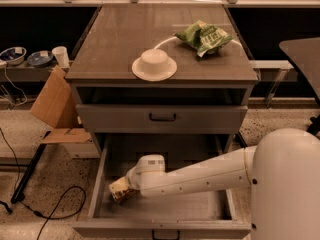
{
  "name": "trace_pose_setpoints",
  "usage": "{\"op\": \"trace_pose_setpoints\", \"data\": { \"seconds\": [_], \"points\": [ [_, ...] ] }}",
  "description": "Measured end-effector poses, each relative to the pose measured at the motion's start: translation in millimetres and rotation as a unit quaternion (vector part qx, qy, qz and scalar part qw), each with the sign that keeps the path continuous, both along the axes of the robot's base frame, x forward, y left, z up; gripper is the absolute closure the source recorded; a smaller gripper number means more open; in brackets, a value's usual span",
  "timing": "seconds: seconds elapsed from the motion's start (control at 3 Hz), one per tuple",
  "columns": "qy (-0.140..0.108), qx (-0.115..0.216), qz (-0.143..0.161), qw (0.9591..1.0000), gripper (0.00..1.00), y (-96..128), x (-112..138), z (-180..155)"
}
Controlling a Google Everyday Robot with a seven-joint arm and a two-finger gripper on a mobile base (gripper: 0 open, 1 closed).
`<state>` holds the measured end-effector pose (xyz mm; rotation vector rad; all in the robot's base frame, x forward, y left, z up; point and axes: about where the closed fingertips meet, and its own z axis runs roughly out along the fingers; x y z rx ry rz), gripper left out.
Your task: Place orange can into middle drawer
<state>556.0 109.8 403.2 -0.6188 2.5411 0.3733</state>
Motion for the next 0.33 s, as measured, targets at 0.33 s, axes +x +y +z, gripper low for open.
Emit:
{"op": "trace_pose_setpoints", "data": {
  "seconds": [0.33],
  "points": [
    [0.0, 0.0, 0.0, 1.0, 0.0, 0.0, 0.0, 0.0]
  ]
}}
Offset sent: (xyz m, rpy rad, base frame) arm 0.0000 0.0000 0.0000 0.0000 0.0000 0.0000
